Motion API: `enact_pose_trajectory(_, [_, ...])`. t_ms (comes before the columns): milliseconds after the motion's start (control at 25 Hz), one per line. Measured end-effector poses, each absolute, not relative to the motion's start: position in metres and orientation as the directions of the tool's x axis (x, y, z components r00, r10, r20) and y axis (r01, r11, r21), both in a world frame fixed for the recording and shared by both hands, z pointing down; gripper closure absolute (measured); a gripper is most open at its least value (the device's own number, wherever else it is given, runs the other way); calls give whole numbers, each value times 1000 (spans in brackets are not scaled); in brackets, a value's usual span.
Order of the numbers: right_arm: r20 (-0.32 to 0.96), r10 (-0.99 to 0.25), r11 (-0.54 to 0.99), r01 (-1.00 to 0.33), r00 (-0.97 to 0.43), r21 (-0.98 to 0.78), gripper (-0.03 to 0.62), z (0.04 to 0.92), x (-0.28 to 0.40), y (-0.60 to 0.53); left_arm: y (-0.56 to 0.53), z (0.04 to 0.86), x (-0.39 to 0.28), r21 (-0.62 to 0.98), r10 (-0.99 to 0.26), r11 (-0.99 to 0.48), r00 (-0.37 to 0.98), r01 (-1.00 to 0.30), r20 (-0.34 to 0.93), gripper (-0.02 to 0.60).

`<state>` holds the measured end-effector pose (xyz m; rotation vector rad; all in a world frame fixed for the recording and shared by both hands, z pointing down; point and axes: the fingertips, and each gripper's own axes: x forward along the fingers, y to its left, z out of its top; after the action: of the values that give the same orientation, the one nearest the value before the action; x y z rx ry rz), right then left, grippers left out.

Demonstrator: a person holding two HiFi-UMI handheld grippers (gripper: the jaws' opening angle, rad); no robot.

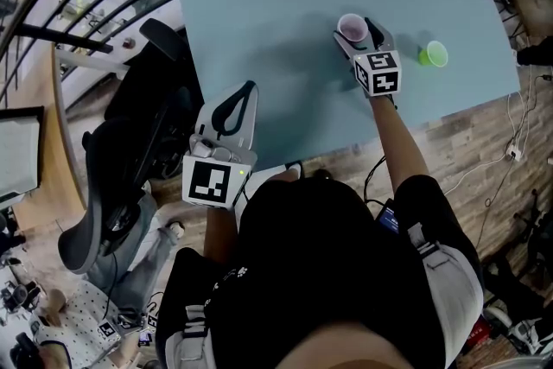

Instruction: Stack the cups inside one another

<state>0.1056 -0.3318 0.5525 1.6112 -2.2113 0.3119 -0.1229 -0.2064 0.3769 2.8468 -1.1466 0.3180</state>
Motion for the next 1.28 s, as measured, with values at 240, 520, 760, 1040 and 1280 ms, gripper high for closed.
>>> enact_pose_trajectory(240, [394, -880, 302, -953, -267, 30, 226, 539, 109, -326, -206, 375, -119, -25, -668, -734, 715, -679, 206, 597])
enact_pose_trajectory(520, [275, -913, 305, -952, -303, -36, 294, 500, 108, -300, -209, 372, -111, -38, -653, -751, 734, -659, 184, 597])
enact_pose_trajectory(760, [180, -934, 299, -950, -310, -85, 382, 471, 112, -268, -210, 373, -91, -41, -612, -787, 771, -615, 175, 597])
enact_pose_trajectory(1040, [113, -945, 294, -949, -307, -115, 481, 445, 116, -219, -202, 373, -60, -40, -557, -828, 814, -559, 163, 597])
enact_pose_trajectory(1280, [70, -961, 260, -959, -269, -112, 582, 430, 120, -178, -193, 374, -32, -52, -506, -861, 846, -505, 168, 597])
